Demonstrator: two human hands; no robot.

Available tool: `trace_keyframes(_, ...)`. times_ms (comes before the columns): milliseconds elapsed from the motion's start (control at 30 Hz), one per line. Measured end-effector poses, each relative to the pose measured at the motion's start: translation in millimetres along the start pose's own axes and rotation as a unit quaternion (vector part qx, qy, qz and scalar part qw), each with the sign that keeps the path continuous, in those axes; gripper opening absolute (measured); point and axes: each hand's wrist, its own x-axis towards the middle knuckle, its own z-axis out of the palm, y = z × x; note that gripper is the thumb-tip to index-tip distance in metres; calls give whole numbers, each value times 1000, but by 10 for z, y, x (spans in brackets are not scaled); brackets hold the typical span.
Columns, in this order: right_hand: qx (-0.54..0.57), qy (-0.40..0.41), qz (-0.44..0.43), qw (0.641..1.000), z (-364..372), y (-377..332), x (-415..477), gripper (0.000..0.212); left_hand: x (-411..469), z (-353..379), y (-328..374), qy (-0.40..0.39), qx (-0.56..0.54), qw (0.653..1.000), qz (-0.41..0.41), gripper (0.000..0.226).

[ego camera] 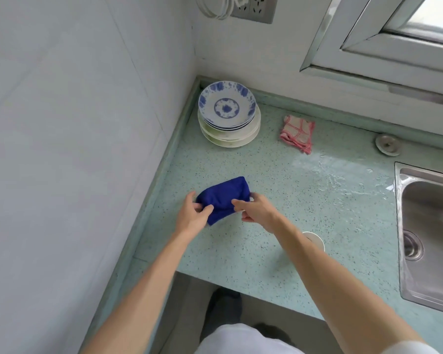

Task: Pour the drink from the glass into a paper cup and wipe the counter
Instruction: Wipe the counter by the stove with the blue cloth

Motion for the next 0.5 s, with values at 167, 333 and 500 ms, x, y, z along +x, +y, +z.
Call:
trace_keyframes(167,-20,29,-5,999,78,140,-17,49,-163,122,-49,-62,-39,997,-25,24)
trace_keyframes(333,-27,61,-27,997,-104,218,-90,31,-344,126,-79,-1,54,998,30,11)
trace_keyframes(500,-45,84,-74,993,-257,231,-342,34,-649,99,145,-21,-61,997,46,19)
